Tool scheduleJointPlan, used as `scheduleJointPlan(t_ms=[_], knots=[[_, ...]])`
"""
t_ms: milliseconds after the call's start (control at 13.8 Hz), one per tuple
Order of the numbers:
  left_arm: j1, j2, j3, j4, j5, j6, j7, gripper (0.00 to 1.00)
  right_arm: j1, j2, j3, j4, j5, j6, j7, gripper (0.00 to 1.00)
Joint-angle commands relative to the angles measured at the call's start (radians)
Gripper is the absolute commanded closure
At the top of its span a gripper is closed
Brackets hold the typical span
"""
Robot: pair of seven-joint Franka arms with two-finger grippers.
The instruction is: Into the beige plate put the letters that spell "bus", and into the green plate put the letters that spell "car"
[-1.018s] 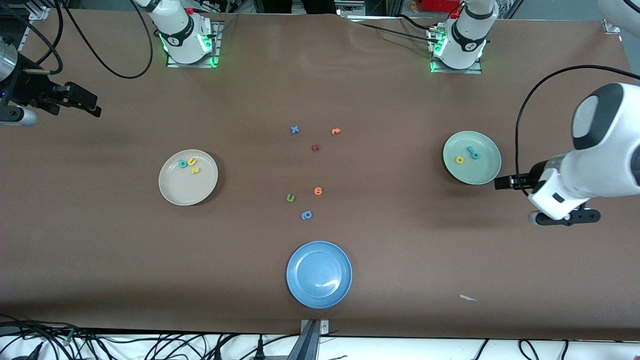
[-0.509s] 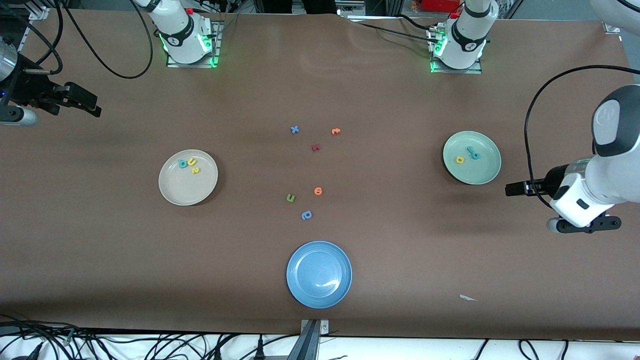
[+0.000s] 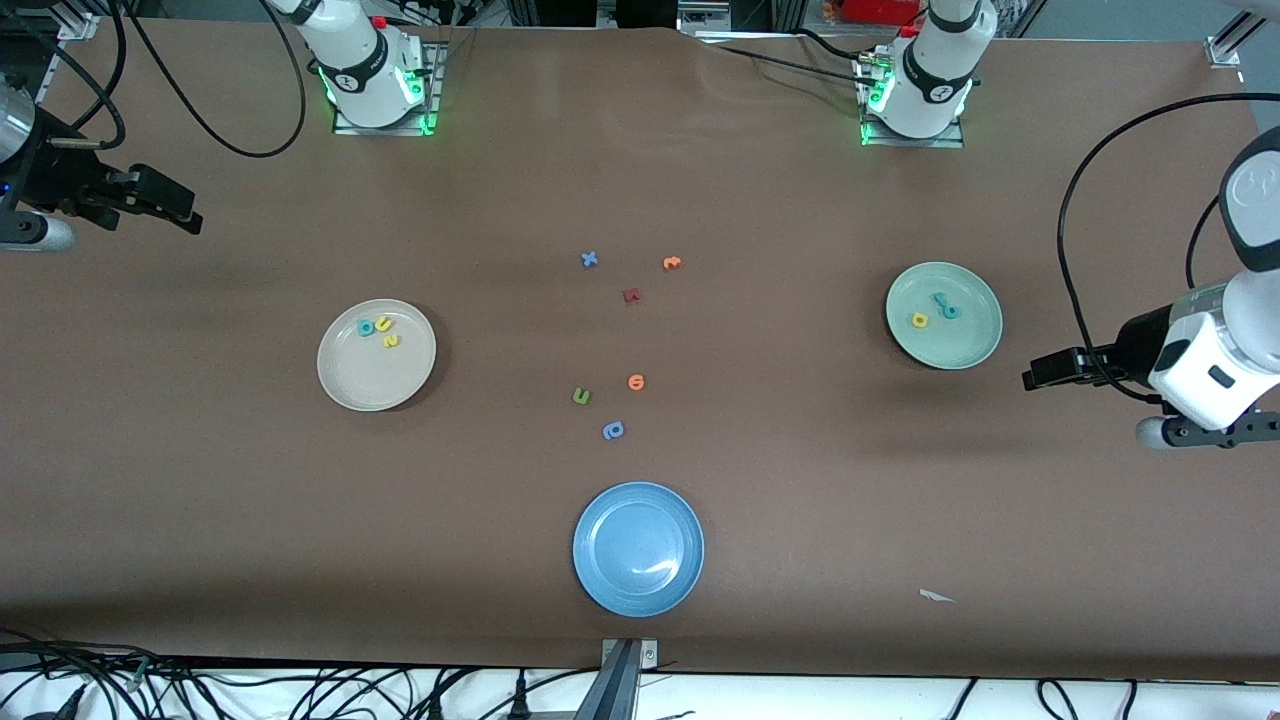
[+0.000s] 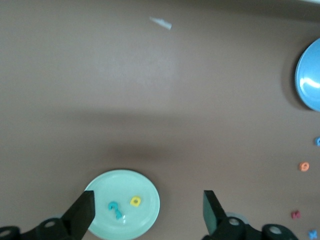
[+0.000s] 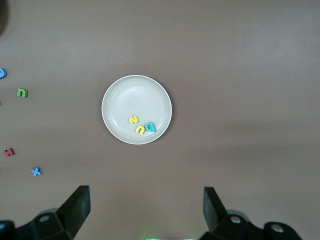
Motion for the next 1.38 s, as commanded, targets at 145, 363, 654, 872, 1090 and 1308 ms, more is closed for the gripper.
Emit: scheduleJointPlan(t_ms=[145,363,654,872,1090,1308], knots=[[0.033,-0.178,-0.052,-0.221,-0.028,0.124,0.063,0.04,0.003,0.007,-0.003,0.021,-0.007,-0.018,-0.005,0.00],[0.030,-0.205,-0.052,-0.261,-0.028,0.147,0.078,0.03,0.003,0.007,-0.003,0.021,-0.007,-0.018,-0.005,0.00],[0.034,-0.197,-0.051,-0.223,-0.028,0.149,0.077,0.00,0.003,0.007,-0.003,0.021,-0.007,-0.018,-0.005,0.00],[0.034,-0.197,-0.048,-0.220,0.051,0.144,0.074,0.00,0.003,0.007,-0.003,0.021,-0.007,-0.018,-0.005,0.00],[0.020,-0.198,-0.065,-0.218,0.274,0.144,0.078,0.00,0.003,0.007,-0.003,0.021,-0.007,-0.018,-0.005,0.00],[0.022,-0.204,-0.075,-0.217,0.263,0.082,0.110,0.00,0.003,0.007,-0.003,0.021,-0.007,-0.018,-0.004,0.00]])
